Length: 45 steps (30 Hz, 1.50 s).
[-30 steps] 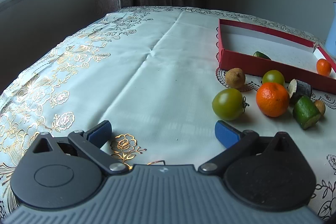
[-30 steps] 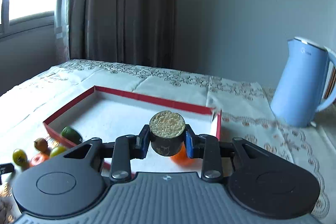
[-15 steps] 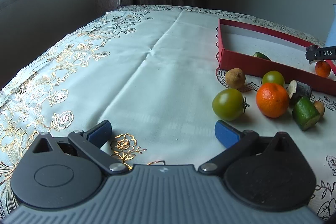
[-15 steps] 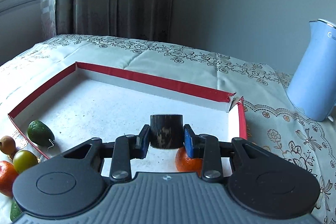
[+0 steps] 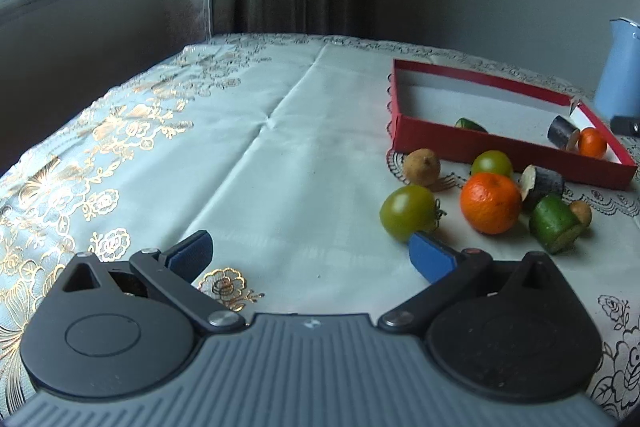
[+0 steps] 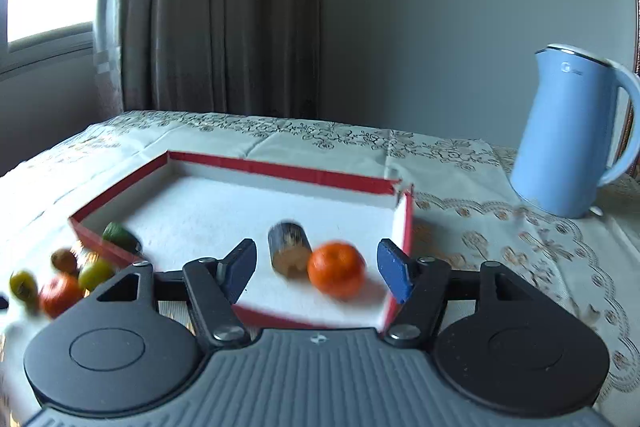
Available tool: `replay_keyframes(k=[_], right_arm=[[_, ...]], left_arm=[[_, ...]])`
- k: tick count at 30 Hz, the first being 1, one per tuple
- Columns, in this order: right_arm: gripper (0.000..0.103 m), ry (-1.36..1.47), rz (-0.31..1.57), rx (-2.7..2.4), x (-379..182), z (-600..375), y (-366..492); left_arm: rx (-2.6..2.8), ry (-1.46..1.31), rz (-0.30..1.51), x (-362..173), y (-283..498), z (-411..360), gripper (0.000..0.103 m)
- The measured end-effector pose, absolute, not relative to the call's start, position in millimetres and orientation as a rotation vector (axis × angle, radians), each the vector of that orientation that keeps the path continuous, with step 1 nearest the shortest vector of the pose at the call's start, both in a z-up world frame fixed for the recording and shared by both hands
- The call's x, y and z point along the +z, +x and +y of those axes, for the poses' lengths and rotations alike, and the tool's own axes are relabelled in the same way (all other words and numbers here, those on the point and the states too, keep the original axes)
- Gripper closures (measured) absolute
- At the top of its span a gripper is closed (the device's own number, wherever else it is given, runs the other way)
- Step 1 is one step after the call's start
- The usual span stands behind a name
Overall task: Organize fruits
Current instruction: 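Place the log piece with the right gripper beside the tangerine in the tray, then grasp the green tomato with the left gripper and lift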
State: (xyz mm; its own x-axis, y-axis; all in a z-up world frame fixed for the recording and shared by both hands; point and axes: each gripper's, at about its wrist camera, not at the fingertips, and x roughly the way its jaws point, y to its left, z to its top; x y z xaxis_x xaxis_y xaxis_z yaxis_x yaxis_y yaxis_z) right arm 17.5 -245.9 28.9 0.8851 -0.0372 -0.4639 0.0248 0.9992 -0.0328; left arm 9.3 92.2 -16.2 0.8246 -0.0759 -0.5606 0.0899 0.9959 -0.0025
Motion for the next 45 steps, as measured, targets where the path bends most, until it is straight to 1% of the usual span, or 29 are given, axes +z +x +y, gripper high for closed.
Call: replay_keyframes(k=[5,7,9,11,16,17,19,20,21,38,45], right_arm=[[0.037,-0.010,0.538,-0.030,3.4,-261.6,-23.0],[0.037,0.012,0.558,-0.036,-6.7,-266.3,-29.2],[0.037,0.038,0.572,-0.035,-11.2,-269.3,-29.3],[0.037,0.047,0.559,-0.031,-10.4,-269.8,-29.8],[0.037,0.058,0.563,-0.018,-11.3,-271.9,-30.5],[0.037,0.065,0.564,-0.015,-11.5,-273.2,-30.1],[0.037,0.081,0.572,-0.016,-12.5,-275.8,-28.7],[0.037,0.088,0.575,-0.015,-13.1,-276.7,-28.3],[0.037,0.093,0.577,-0.013,-13.4,-277.5,-28.0],[0.037,0.143,0.581,-0.018,-15.1,-283.1,-28.3],[0.037,0.143,0.582,-0.017,-16.1,-282.8,-27.9]], left_arm=[[-0.095,0.110,0.568,-12.2,8.5,77.1,0.000],[-0.122,0.153,0.550,-10.7,8.3,69.2,0.004],[-0.156,0.193,0.536,-8.6,9.3,62.1,0.019],[-0.191,0.191,0.546,-8.2,15.6,60.4,0.021],[-0.281,0.131,0.589,-11.5,33.4,65.5,0.033],[-0.293,0.118,0.596,-12.3,35.9,67.0,0.037],[-0.321,0.100,0.612,-14.7,40.2,68.0,0.051],[-0.331,0.095,0.623,-16.4,42.1,67.4,0.064],[-0.338,0.097,0.633,-18.1,43.6,66.3,0.072],[-0.291,0.150,0.584,-14.6,33.6,57.5,0.073],[-0.323,0.145,0.515,15.2,42.6,33.0,0.073]])
